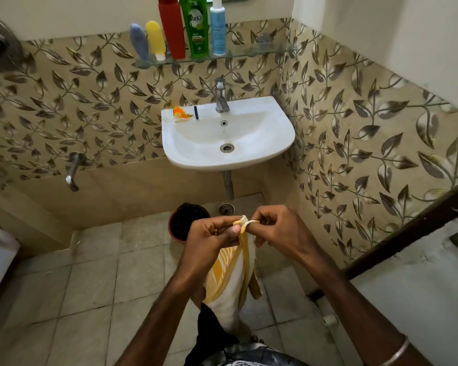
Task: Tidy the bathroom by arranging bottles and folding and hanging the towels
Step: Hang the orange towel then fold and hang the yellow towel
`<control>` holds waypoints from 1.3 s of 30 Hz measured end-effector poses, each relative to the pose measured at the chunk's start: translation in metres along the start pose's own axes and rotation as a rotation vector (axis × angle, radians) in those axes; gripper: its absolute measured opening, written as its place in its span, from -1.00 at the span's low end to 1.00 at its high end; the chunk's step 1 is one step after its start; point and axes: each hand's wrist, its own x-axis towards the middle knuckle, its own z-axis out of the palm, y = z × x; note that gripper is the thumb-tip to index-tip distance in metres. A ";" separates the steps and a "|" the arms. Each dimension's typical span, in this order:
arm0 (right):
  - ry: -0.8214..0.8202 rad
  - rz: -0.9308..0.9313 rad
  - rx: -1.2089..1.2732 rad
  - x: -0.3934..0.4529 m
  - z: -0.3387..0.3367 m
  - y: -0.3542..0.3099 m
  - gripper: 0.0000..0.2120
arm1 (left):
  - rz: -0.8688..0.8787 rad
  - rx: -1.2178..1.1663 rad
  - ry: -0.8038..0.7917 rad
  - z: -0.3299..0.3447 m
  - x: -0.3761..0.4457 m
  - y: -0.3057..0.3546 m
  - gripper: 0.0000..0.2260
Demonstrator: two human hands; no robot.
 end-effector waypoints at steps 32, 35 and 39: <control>-0.059 -0.022 -0.066 0.008 0.011 0.047 -0.81 | 0.217 0.278 0.166 -0.010 0.000 0.027 -0.78; 0.088 -0.016 -0.156 0.007 0.015 0.050 -0.83 | 0.230 0.298 0.187 -0.011 0.001 0.029 -0.77; 0.232 0.012 -0.311 0.008 0.027 0.058 -0.86 | 0.233 0.300 0.197 -0.008 -0.001 0.034 -0.76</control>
